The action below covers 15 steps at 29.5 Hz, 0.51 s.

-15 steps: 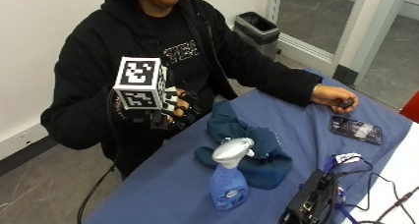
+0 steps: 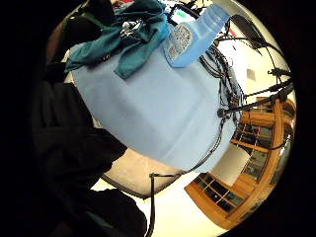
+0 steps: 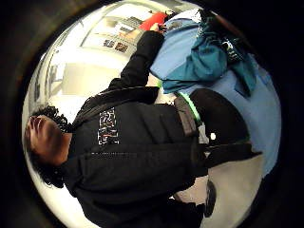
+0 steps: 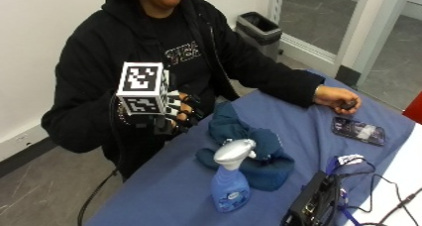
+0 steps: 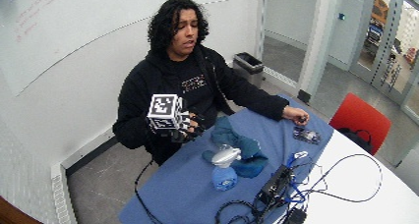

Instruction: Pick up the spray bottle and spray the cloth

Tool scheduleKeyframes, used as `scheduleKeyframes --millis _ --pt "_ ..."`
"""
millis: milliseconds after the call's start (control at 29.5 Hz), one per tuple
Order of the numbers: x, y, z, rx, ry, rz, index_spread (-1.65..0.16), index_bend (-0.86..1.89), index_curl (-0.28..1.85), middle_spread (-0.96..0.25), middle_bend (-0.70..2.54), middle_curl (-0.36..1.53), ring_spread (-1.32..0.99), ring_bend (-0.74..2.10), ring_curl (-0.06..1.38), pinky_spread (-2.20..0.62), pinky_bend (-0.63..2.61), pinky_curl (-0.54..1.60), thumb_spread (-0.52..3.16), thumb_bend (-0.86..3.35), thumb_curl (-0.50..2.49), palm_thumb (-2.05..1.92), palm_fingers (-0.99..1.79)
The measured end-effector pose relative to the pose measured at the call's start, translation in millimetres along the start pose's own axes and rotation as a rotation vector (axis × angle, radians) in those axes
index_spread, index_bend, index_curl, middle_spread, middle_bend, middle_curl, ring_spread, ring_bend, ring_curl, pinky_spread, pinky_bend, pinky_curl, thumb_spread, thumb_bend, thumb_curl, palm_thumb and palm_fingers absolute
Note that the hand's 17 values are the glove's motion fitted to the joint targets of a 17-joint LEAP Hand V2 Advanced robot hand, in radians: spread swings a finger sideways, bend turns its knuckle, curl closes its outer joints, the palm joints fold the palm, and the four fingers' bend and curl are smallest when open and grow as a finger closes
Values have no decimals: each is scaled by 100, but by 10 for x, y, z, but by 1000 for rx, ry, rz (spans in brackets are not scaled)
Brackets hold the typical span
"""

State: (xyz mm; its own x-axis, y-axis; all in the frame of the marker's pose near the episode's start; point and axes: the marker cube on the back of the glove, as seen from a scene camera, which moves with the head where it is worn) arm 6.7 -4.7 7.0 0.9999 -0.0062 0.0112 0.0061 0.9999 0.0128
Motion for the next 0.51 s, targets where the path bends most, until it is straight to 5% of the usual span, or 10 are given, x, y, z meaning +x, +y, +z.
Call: scheduleKeyframes --millis 508 --pt "853 -136 -365 25 11 132 -35 14 22 -1 28 29 -4 42 27 22 35 27 126 25 21 54 56"
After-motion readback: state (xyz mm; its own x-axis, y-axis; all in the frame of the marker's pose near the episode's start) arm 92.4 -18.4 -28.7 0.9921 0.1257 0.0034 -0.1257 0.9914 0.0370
